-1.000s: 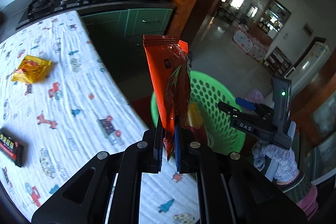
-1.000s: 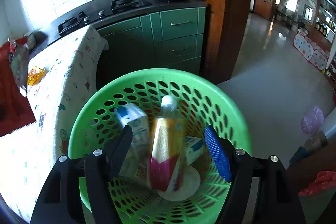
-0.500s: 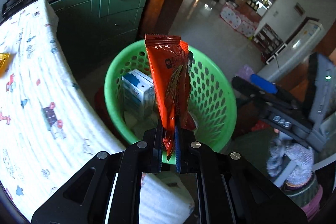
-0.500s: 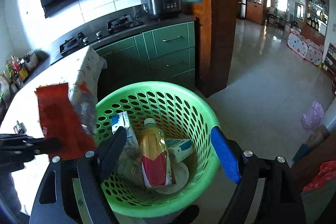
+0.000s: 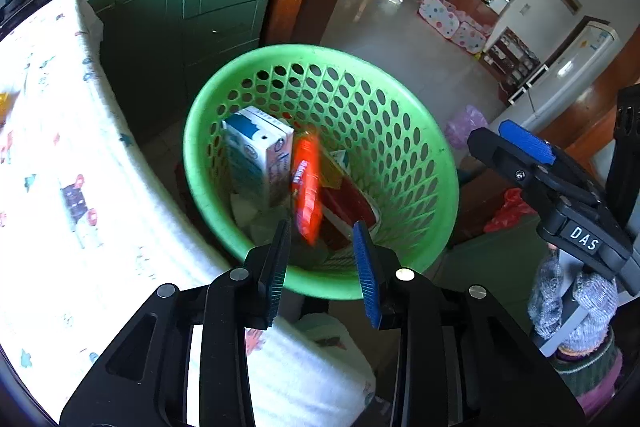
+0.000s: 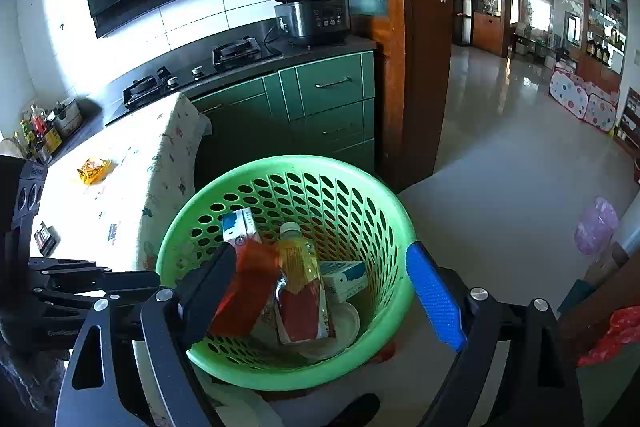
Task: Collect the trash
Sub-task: 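Open the left gripper to drop the orange snack packet into the basket, then move both tools back to the table toward the yellow packet and black box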
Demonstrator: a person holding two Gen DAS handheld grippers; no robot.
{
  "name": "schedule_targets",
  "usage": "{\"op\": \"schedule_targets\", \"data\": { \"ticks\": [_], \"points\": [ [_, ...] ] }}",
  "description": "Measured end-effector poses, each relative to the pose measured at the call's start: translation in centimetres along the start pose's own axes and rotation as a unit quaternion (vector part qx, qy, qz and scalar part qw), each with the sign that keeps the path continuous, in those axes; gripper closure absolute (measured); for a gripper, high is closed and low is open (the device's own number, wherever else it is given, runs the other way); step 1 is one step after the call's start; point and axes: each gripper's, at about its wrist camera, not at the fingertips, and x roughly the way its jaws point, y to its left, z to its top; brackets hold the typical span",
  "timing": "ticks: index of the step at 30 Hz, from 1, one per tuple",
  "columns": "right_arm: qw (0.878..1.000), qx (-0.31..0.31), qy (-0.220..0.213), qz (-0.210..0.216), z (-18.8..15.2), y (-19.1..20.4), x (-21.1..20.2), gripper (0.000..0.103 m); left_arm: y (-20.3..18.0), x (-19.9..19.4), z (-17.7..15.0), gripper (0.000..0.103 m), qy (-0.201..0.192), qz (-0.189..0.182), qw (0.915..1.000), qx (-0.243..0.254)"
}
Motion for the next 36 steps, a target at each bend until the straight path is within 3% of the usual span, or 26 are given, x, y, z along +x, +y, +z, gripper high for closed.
{"op": "schedule_targets", "data": {
  "ticks": [10, 21, 30, 36],
  "points": [
    [0.999, -0.018, -0.002, 0.033, 0.7, 3.6, -0.2, 0.013, 3.2, -6.4, -2.0, 0.064, -0.048, 0.066, 0.9966, -0.015],
    [0.992, -0.071, 0.012, 0.103, 2.1, 12.1, 2.0, 0.010, 11.0, -13.4, -5.3, 0.056, -0.087, 0.129, 0.9833, -0.094],
    [0.976, -0.134, 0.032, 0.167, 3.9, 20.6, 5.5, 0.010, 16.8, -17.8, -8.4, 0.053, -0.112, 0.173, 0.9662, -0.154],
    [0.959, -0.186, 0.054, 0.207, 5.3, 26.3, 8.7, 0.010, 20.2, -19.7, -10.1, 0.050, -0.122, 0.192, 0.9553, -0.189]
  ]
}}
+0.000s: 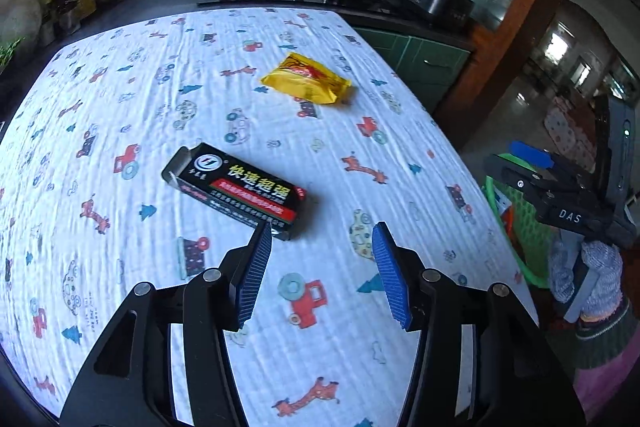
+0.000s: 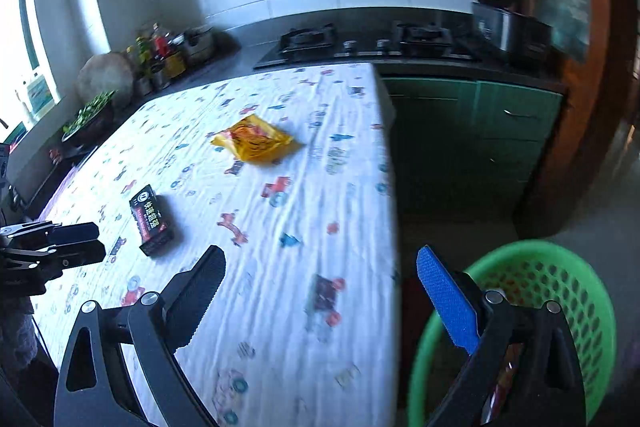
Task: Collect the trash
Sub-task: 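Move both tools back to the table toward the yellow packet and black box, then grasp the yellow durian-cake packet with the right gripper and lift it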
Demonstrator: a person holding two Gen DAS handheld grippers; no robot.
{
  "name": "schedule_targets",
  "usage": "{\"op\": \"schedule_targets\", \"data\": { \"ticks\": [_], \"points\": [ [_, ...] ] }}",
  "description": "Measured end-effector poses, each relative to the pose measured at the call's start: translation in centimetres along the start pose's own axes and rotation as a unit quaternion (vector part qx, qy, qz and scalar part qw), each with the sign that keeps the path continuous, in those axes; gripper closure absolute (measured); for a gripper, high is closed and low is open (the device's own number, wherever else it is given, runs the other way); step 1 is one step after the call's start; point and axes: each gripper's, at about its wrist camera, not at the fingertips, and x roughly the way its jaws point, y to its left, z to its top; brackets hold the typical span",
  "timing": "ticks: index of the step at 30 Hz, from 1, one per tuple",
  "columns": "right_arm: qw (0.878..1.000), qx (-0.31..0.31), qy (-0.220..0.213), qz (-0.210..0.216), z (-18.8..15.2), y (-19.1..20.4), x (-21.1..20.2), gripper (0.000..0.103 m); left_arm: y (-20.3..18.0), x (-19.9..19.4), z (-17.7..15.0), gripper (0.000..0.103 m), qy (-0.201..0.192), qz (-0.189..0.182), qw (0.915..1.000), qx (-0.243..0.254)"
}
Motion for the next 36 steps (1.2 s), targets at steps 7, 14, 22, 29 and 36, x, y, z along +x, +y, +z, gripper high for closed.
{"op": "schedule_targets", "data": {
  "ticks": [7, 14, 22, 29, 36],
  "points": [
    [0.998, -0.050, 0.024, 0.037, 3.4, 2.7, 5.3, 0.010, 3.3, -0.2, 0.3, 0.049, -0.007, 0.020, 0.9994, -0.027],
    [0.993, -0.096, 0.039, 0.061, 6.7, 5.1, 10.8, 0.010, 5.7, 0.2, 0.6, 0.046, -0.002, 0.031, 0.9983, -0.049],
    [0.985, -0.141, 0.063, 0.083, 9.8, 7.0, 16.4, 0.010, 7.4, 1.0, 1.0, 0.045, 0.004, 0.036, 0.9975, -0.060],
    [0.977, -0.171, 0.086, 0.090, 11.5, 7.9, 20.7, 0.009, 8.5, 1.9, 1.2, 0.045, 0.011, 0.037, 0.9968, -0.070],
    [0.974, -0.174, 0.103, 0.098, 12.1, 8.1, 23.5, 0.009, 9.1, 2.4, 1.3, 0.045, 0.017, 0.036, 0.9962, -0.077]
  ]
}}
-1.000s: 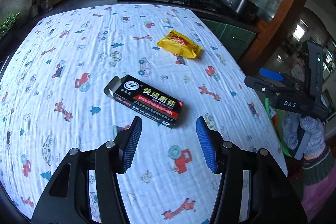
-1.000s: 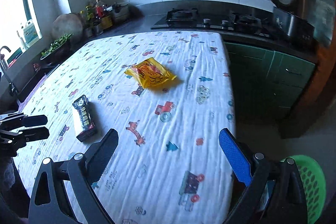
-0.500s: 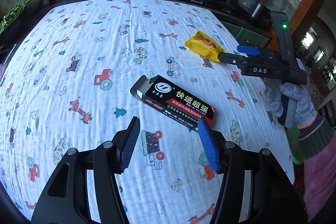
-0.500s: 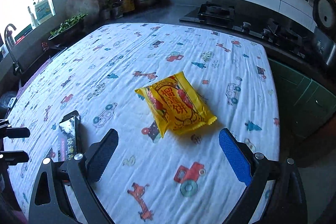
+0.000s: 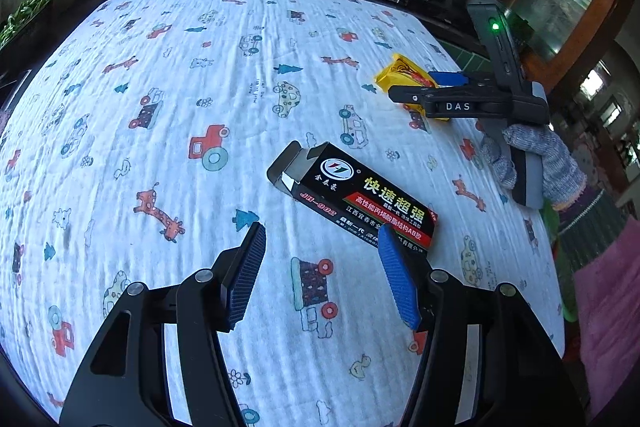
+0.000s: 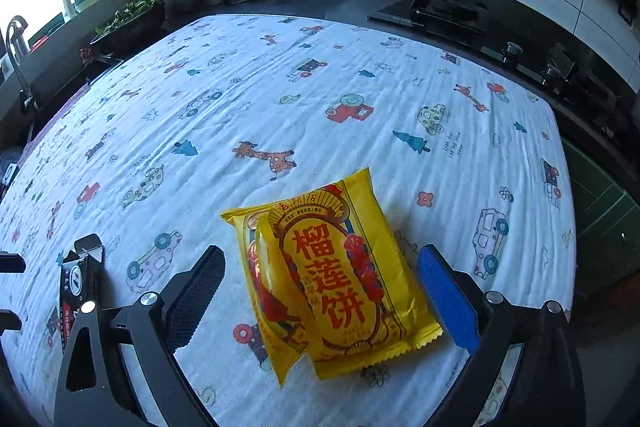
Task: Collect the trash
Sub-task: 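Grasp the yellow durian-cake packet with the right gripper and lift it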
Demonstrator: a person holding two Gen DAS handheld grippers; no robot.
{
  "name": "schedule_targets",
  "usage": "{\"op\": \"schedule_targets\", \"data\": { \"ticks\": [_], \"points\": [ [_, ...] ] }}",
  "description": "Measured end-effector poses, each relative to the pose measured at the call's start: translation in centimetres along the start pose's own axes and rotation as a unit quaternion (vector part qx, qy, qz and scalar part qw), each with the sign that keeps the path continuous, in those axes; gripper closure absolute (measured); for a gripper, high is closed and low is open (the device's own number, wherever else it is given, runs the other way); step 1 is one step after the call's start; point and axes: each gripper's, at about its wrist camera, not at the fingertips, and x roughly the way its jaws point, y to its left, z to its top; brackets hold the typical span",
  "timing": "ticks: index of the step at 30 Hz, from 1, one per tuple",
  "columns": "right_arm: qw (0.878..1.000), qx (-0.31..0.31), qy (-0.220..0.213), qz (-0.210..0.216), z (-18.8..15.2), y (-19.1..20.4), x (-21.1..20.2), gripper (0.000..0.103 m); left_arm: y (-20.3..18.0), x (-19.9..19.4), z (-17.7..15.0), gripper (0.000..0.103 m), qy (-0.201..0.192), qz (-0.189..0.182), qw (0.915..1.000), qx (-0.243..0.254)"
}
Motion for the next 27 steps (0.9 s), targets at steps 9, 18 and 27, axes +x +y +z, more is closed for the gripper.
{"op": "schedule_targets", "data": {
  "ticks": [9, 18, 27],
  "points": [
    [1.000, 0.021, 0.004, 0.001, -0.6, -0.1, 0.0, 0.031, 0.0, 0.9, 0.2, 0.043, 0.007, 0.000, 0.9999, -0.014],
    [0.999, 0.041, -0.012, -0.009, -3.0, 0.7, -3.0, 0.048, -0.8, 1.9, 1.3, 0.038, 0.018, -0.005, 0.9979, -0.061],
    [0.997, 0.067, -0.035, -0.020, -7.1, 1.0, -7.9, 0.051, -2.0, 4.1, 2.8, 0.033, 0.034, 0.011, 0.9912, -0.128]
  ]
}}
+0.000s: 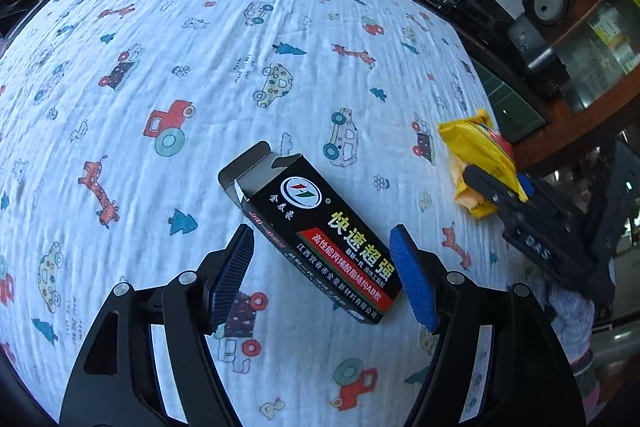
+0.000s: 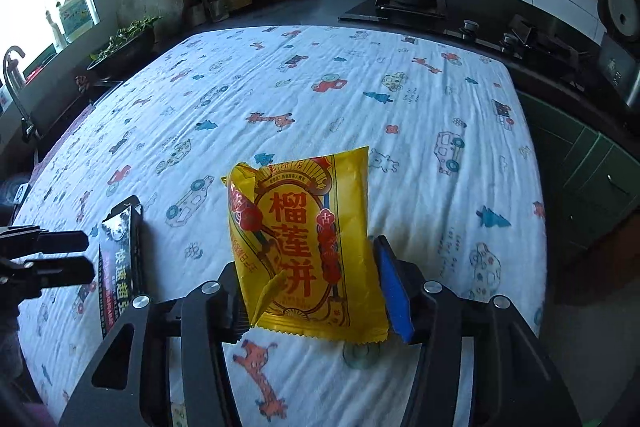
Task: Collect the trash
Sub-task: 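Grasp the yellow durian-cake packet with the right gripper and lift it, then grasp the black glue box with the left gripper while the right holds the yellow packet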
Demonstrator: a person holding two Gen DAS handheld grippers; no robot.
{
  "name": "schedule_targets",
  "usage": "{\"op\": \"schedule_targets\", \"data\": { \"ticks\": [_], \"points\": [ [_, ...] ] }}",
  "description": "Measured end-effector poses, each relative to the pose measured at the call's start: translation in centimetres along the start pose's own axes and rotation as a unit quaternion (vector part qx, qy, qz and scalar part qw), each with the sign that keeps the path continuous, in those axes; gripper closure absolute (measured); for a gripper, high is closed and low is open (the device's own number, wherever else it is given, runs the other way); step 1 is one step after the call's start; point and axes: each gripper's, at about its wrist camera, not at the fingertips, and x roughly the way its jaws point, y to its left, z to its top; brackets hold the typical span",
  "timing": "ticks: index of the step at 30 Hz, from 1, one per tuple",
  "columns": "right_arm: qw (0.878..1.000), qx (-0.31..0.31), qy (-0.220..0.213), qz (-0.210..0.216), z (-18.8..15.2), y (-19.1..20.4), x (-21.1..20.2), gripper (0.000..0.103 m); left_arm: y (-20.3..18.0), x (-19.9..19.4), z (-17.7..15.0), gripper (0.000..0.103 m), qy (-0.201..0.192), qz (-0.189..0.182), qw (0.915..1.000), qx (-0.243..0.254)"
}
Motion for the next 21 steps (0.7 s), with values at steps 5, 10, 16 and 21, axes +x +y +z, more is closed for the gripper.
{"op": "schedule_targets", "data": {
  "ticks": [5, 10, 16, 21],
  "points": [
    [1.000, 0.004, -0.013, -0.011, -2.2, -0.2, -3.0, 0.051, -1.0, 1.4, 0.3, 0.031, 0.005, 0.026, 0.9994, -0.021],
    [1.000, 0.012, -0.019, -0.020, -4.0, -0.5, -4.9, 0.051, -1.2, 2.6, 0.5, 0.031, 0.010, 0.053, 0.9976, -0.043],
    [0.999, 0.024, -0.028, -0.025, -6.2, -0.8, -7.0, 0.051, -1.7, 3.0, 0.7, 0.031, 0.003, 0.074, 0.9961, -0.049],
    [0.998, 0.032, -0.037, -0.042, -7.7, -0.6, -8.5, 0.051, -2.2, 3.1, 0.3, 0.035, -0.002, 0.086, 0.9959, -0.030]
  ]
}}
